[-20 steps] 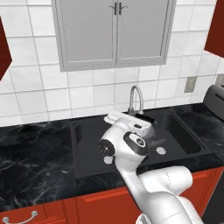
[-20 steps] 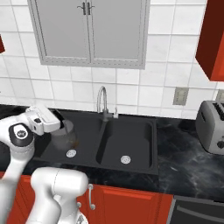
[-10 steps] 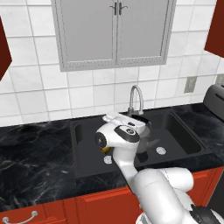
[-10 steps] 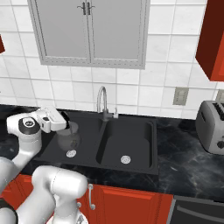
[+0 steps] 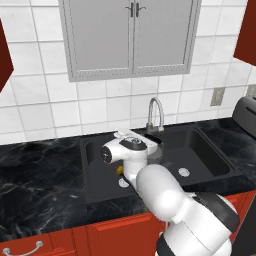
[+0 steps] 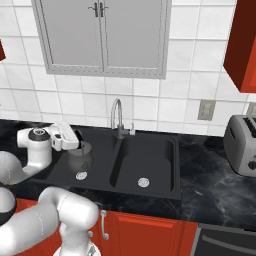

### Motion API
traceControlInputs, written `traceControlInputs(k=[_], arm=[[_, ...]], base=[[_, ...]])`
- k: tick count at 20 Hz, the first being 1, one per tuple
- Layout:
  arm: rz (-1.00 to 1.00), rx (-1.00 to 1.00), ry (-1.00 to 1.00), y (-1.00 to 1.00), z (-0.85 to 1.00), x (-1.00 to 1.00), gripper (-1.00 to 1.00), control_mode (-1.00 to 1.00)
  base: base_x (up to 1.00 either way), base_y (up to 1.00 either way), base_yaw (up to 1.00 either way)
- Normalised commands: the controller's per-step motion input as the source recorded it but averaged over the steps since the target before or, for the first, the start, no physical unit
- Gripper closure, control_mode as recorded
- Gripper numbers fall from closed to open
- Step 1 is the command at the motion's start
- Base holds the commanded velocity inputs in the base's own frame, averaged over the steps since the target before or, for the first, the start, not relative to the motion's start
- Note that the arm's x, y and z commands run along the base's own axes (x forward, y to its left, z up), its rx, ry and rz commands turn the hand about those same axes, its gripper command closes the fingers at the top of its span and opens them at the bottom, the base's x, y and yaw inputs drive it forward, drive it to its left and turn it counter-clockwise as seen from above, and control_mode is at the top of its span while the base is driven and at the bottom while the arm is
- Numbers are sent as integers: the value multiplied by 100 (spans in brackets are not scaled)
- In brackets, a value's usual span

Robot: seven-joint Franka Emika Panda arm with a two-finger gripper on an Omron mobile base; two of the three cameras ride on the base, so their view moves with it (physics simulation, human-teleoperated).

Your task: Open the cabinet, pick the kettle from the cabinet, and place it in the sink.

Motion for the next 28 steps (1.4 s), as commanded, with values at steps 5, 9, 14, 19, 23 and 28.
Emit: traceControlInputs(k=[5,9,14,19,23,28], arm=[[-6,1,0,2,-36,44,100,-100],[-6,0,0,0,-30,44,100,-100],[-5,-1,0,0,-39,30,100,-100],[-6,-1,0,0,-35,28,100,-100],[-4,-2,0,-2,-31,22,100,-100],[-1,-1,-4,0,-33,13,100,-100]], base=[[0,0,0],[0,0,0],[0,0,0],[0,0,0],[0,0,0],[0,0,0]])
